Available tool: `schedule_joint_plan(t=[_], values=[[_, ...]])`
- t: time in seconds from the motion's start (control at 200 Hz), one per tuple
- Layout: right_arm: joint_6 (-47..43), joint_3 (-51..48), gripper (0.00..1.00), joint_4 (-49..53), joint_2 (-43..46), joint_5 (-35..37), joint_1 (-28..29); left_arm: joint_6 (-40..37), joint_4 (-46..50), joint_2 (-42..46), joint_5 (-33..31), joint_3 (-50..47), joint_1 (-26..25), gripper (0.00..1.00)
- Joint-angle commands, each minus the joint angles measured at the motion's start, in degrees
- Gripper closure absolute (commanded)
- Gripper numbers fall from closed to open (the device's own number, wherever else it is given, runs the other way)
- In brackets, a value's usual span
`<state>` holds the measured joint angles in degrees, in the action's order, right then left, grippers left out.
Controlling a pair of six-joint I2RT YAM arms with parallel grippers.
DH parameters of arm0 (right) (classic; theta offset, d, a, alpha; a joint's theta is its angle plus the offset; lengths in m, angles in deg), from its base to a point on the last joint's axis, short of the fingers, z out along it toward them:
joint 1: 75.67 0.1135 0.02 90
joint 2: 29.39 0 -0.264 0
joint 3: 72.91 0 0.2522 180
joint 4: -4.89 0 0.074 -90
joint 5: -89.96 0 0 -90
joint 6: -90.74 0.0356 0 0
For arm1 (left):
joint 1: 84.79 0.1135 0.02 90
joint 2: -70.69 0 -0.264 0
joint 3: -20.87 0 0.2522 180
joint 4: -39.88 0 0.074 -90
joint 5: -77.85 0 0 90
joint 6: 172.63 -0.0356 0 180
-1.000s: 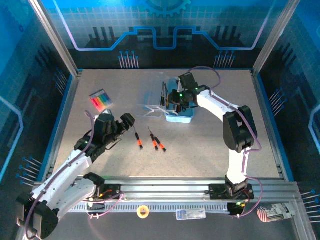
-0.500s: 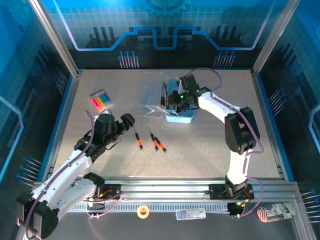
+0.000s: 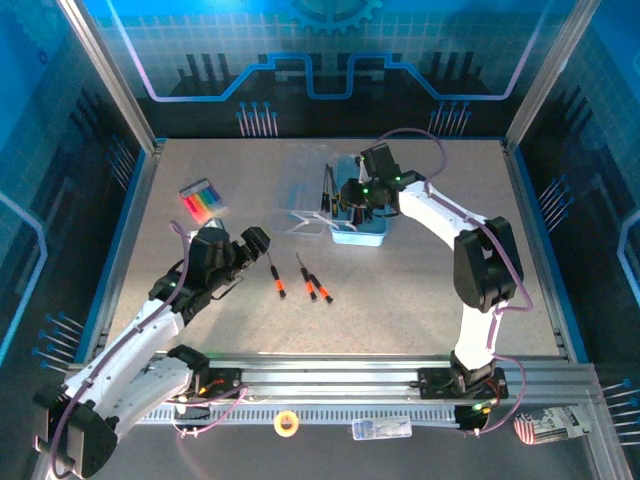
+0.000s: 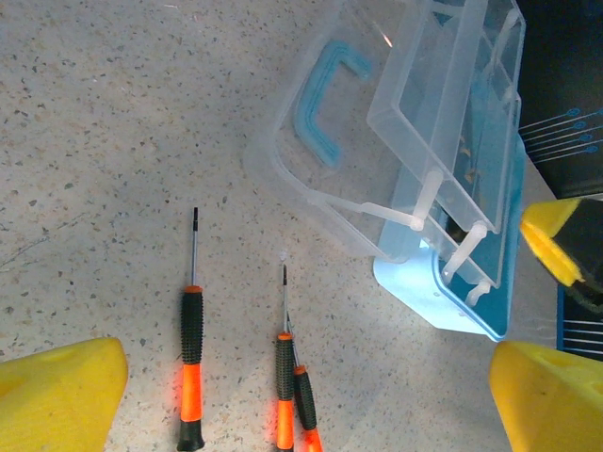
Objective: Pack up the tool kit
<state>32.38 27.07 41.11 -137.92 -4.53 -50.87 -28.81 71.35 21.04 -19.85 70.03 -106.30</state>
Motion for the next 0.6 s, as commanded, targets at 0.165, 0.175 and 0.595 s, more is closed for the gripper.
schedule_joint_plan(t=[0.165, 0.175, 0.595], values=[[-2.2, -3.19, 0.71, -4.93, 4.42, -3.32, 0.73, -3.12, 2.64, -5.13, 0.86, 0.22, 0.36, 0.09], [-2.15, -3.67, 0.71, -5.27, 4.81, -3.33, 0.75, -3.2, 2.69, -5.38, 0.96, 0.25, 0.34, 0.1], [0.37, -24.73, 0.7, -13.07, 20.92, -2.54, 1.91, -7.34, 5.29, -23.5, 1.28, 4.57, -2.01, 0.32]])
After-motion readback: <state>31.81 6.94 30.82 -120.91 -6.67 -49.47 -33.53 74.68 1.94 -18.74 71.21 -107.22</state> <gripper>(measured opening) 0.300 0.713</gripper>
